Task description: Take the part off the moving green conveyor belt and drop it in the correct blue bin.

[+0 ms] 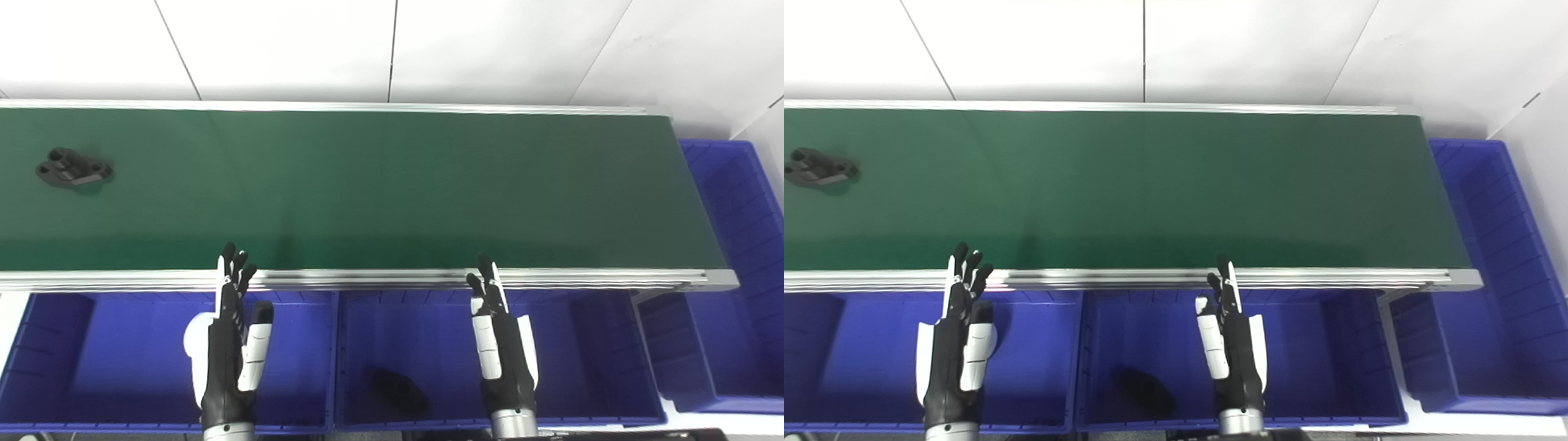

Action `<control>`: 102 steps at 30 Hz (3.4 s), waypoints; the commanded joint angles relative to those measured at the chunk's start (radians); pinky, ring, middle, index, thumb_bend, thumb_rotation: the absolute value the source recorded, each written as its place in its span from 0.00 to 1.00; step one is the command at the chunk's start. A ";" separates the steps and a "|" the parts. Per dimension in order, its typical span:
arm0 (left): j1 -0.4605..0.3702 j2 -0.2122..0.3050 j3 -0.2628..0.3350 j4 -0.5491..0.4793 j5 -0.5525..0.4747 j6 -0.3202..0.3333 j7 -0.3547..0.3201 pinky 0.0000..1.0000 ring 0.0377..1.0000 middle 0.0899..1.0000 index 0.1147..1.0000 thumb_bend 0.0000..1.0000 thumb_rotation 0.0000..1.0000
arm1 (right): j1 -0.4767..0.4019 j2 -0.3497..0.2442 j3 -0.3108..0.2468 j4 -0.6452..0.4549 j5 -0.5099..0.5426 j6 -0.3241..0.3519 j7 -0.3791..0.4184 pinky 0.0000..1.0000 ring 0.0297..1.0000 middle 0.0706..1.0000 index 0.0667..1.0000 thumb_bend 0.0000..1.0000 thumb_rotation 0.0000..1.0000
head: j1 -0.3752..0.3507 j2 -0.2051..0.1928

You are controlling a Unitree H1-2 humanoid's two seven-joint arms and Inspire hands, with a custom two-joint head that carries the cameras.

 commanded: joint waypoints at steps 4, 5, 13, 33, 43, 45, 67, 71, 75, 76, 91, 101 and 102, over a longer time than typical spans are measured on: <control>0.015 -0.034 -0.029 0.000 0.006 -0.036 0.029 0.91 0.90 0.94 0.98 0.48 1.00 | 0.078 0.111 0.078 0.000 -0.016 -0.072 0.001 1.00 0.96 1.00 1.00 0.80 1.00 | 0.000 0.000; 0.014 -0.034 -0.028 0.003 0.009 -0.041 0.035 0.91 0.89 0.94 0.97 0.48 1.00 | 0.078 0.111 0.078 0.000 -0.019 -0.072 0.001 1.00 0.96 1.00 1.00 0.80 1.00 | -0.002 0.000; 0.008 -0.020 -0.029 0.009 0.003 -0.046 0.037 0.91 0.89 0.94 0.97 0.48 1.00 | 0.075 0.114 0.079 0.004 -0.008 -0.074 0.006 1.00 0.97 1.00 1.00 0.77 1.00 | -0.005 -0.009; -0.041 -0.032 -0.050 0.181 0.026 -0.157 0.078 0.85 0.88 0.92 0.92 0.53 0.95 | 0.011 0.087 -0.043 0.131 0.064 -0.224 0.071 1.00 1.00 1.00 1.00 0.75 1.00 | 0.177 -0.175; -0.072 -0.060 -0.060 0.266 0.050 -0.241 0.157 0.67 0.79 0.85 0.85 0.52 0.91 | 0.004 0.083 -0.093 0.152 0.086 -0.247 0.115 1.00 1.00 1.00 1.00 0.72 1.00 | 0.223 -0.162; -0.058 -0.060 -0.074 0.229 0.051 -0.192 0.130 0.69 0.80 0.86 0.86 0.53 0.92 | 0.005 0.079 -0.102 0.142 0.086 -0.239 0.121 1.00 1.00 1.00 1.00 0.72 1.00 | 0.245 -0.158; -0.052 -0.088 -0.130 0.247 0.064 -0.182 0.120 0.65 0.83 0.86 0.86 0.52 0.86 | 0.018 0.060 -0.161 0.051 0.131 -0.224 0.196 1.00 1.00 1.00 1.00 0.71 1.00 | 0.303 -0.155; -0.061 -0.100 -0.133 0.260 0.066 -0.188 0.127 0.65 0.83 0.86 0.85 0.51 0.83 | 0.002 0.048 -0.178 0.005 0.114 -0.232 0.208 1.00 0.98 0.99 1.00 0.73 1.00 | 0.283 -0.140; -0.054 -0.097 -0.138 0.236 0.067 -0.156 0.112 0.70 0.86 0.89 0.89 0.56 0.85 | -0.026 0.050 -0.192 -0.060 0.059 -0.219 0.205 0.97 0.94 0.95 1.00 0.74 1.00 | 0.237 -0.131; -0.053 -0.094 -0.140 0.233 0.058 -0.161 0.108 0.70 0.86 0.89 0.89 0.57 0.85 | -0.043 0.052 -0.195 -0.072 0.053 -0.220 0.205 0.96 0.93 0.95 1.00 0.74 1.00 | 0.217 -0.130; -0.050 -0.078 -0.130 0.251 0.022 -0.200 0.101 0.78 0.88 0.92 0.92 0.53 0.82 | -0.456 0.003 -0.257 -0.086 -0.113 -0.058 0.280 0.77 0.84 0.86 0.99 1.00 0.93 | 0.180 -0.147; -0.042 -0.053 -0.124 0.176 0.018 -0.144 0.080 0.73 0.87 0.91 0.92 0.53 0.85 | -0.709 -0.011 -0.199 -0.097 -0.311 0.275 0.426 0.78 0.87 0.89 0.99 0.95 0.85 | 0.159 -0.093; -0.039 -0.055 -0.125 0.175 0.018 -0.144 0.083 0.72 0.86 0.90 0.92 0.53 0.85 | -0.740 -0.013 -0.190 -0.095 -0.337 0.320 0.447 0.78 0.86 0.89 0.99 0.95 0.83 | 0.163 -0.091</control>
